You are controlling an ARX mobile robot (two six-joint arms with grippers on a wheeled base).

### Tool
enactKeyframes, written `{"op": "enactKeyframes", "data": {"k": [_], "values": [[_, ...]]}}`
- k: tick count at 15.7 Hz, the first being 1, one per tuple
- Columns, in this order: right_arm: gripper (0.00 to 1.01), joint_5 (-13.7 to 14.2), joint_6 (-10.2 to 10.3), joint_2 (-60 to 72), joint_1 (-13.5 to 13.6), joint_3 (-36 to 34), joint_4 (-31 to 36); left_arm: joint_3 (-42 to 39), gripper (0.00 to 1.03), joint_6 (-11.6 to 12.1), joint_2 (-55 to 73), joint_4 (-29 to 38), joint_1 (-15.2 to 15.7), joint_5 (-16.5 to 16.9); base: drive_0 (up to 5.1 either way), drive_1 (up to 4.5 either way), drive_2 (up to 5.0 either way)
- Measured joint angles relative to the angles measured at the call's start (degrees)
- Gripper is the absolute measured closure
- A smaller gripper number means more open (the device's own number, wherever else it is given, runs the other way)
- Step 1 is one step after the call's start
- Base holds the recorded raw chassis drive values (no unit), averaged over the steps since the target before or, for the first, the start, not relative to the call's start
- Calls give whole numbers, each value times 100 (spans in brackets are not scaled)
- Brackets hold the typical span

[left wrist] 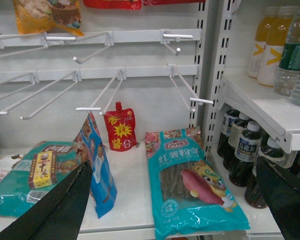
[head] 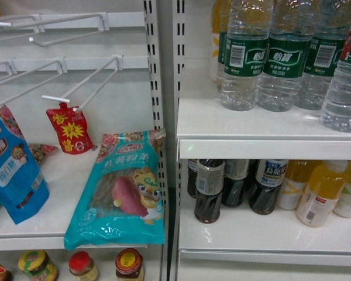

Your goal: Move water from second to third shelf

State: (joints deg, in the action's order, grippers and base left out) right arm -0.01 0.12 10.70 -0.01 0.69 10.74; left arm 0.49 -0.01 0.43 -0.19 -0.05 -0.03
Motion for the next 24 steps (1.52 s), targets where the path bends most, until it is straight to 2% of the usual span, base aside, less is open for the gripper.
{"op": "enactKeyframes", "data": {"k": [1, 2, 3, 7, 8, 15, 16, 24], "values": [[99, 2, 0, -111, 0, 0, -101, -2, 5, 0, 0, -2, 0, -2, 0, 0, 0], [99, -9, 0, -586, 0, 4, -872, 0, 5, 0, 0, -2, 0, 0, 0, 0, 0], [99, -2, 0, -1064, 0, 4, -1008, 0, 5, 0, 0, -4, 0, 2, 0, 0, 0], [99, 2, 0, -1049, 0, 4, -1091, 0, 5, 0, 0, 0, 0, -2, 0, 0, 0], [96, 2, -2, -1049, 0, 4, -1093, 0, 5, 0, 0, 0, 0, 0, 0, 0, 0], [6, 2, -2, -1049, 0, 4, -1093, 0, 5, 0, 0, 0, 0, 0, 0, 0, 0], [2, 2, 0, -1049, 0, 4, -1093, 0, 5, 0, 0, 0, 0, 0, 0, 0, 0], [3, 2, 0, -1049, 0, 4, -1093, 0, 5, 0, 0, 0, 0, 0, 0, 0, 0]]}}
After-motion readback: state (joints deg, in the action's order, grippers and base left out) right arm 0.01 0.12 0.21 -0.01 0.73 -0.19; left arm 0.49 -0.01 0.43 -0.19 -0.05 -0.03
